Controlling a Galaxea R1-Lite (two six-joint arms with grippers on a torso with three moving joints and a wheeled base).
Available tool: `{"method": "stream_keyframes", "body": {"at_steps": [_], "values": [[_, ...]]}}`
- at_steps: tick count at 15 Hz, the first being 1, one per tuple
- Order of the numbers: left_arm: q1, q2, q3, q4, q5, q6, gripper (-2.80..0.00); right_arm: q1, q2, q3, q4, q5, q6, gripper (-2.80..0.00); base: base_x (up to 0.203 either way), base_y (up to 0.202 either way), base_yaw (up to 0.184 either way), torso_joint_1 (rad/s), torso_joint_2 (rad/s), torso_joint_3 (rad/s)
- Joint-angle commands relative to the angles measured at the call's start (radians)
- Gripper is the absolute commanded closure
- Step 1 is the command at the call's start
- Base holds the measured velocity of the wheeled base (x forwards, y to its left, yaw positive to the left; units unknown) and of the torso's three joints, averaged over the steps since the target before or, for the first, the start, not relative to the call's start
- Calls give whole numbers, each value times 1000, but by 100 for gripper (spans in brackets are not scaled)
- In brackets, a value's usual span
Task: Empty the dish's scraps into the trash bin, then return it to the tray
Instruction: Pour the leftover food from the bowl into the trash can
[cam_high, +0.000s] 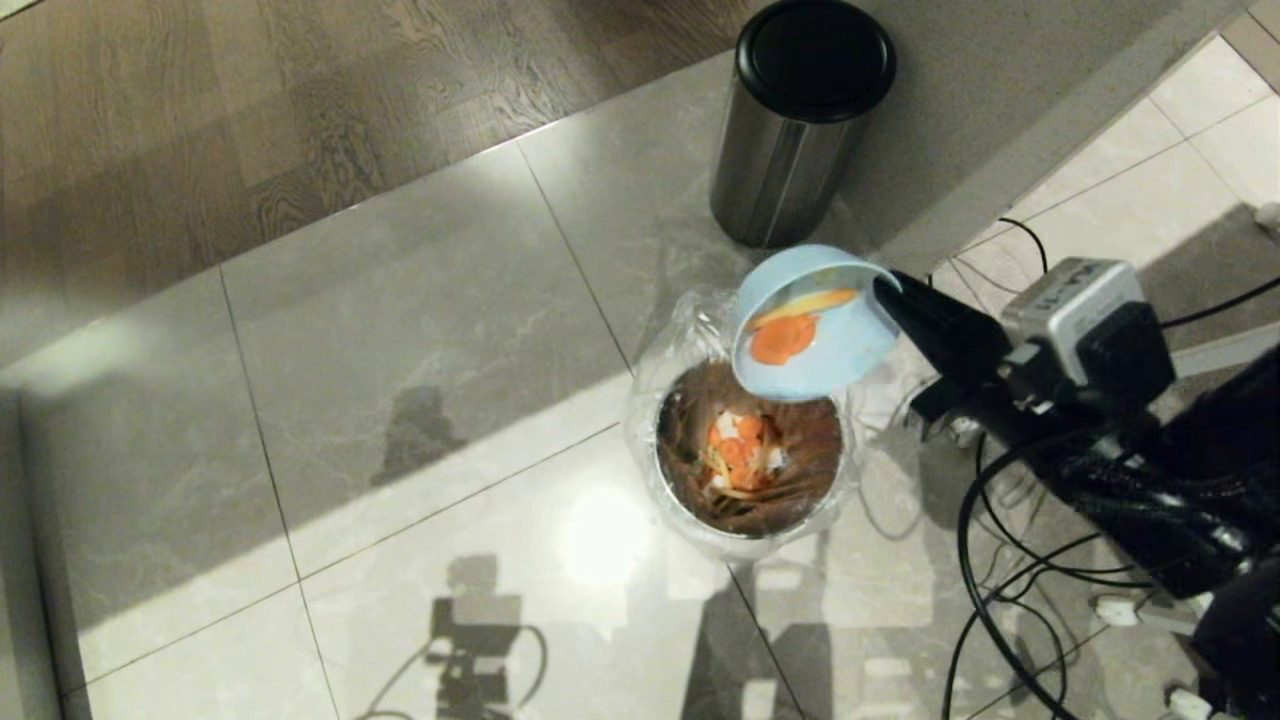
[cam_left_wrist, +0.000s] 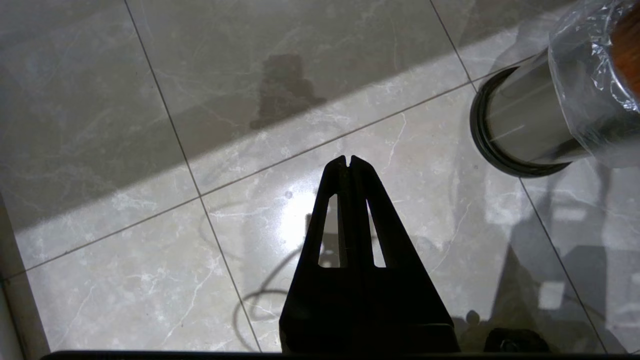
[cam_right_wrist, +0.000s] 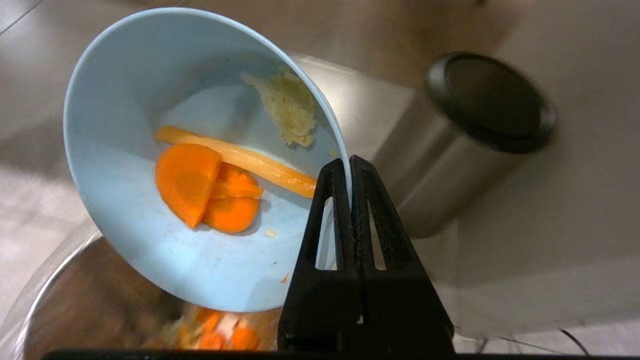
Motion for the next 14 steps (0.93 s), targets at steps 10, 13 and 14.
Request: {"method": "stream_keyframes", "body": {"at_steps": [10,13,14], "values": [[0,1,0,-1,0,-1,0,-26,28,-55,-39,54,31,0,0,0,0,0,0,0],[0,1,0,-1,0,0,0,-61,24,-120,33,178,68,0,0,0,0,0,0,0],[0,1,0,-1,0,-1,0,-69,23,-118,39,217,84,0,0,0,0,0,0,0]]}}
